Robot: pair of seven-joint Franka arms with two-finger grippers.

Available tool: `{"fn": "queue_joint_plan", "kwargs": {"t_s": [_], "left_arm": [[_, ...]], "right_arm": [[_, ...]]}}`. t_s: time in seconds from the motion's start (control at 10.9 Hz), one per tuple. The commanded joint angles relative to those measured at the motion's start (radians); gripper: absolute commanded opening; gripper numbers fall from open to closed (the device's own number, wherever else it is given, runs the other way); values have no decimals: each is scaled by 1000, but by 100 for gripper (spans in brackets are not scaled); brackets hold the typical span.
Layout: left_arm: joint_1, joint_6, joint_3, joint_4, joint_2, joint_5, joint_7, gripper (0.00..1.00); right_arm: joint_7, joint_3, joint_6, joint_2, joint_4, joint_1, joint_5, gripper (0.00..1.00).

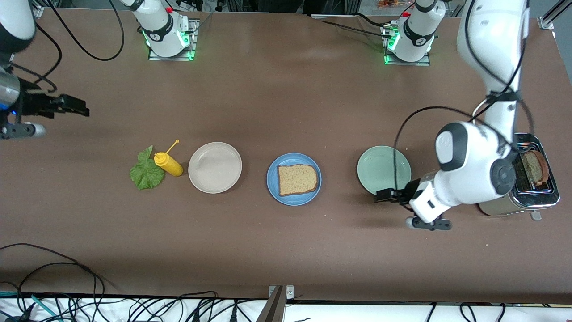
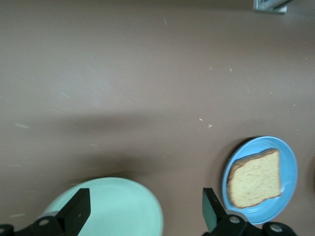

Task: Make sandwich in blue plate with both arms
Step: 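Release the bread with the left gripper while the right gripper reaches the lettuce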

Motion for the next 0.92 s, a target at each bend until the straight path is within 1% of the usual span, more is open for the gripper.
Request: {"fn": "queue_joint_plan", "kwargs": {"t_s": [0.0, 0.09, 0.18, 0.28, 0.46, 0.64, 0.83], "left_arm": [[52, -68, -18, -47, -192, 263, 14, 100], [76, -105, -21, -50, -238, 282, 14, 100], [93, -190, -23, -50, -294, 297, 15, 100], [93, -240, -24, -59, -356, 363, 14, 100], [93, -286, -68, -119, -461, 507, 12, 100], [97, -292, -72, -188, -542, 522, 0, 100], [110, -292, -72, -315, -677, 514, -101, 100]], "right_arm": [[4, 3, 117, 89, -20, 5, 14, 100], [2, 3, 192, 97, -75, 13, 13, 100], [-1, 3, 268, 102, -131, 16, 11, 100], [-1, 3, 325, 115, -167, 16, 11, 100], [-1, 3, 386, 173, -176, 16, 13, 100], [-1, 3, 436, 230, -178, 18, 13, 100], [-1, 3, 485, 310, -178, 24, 13, 100]]}}
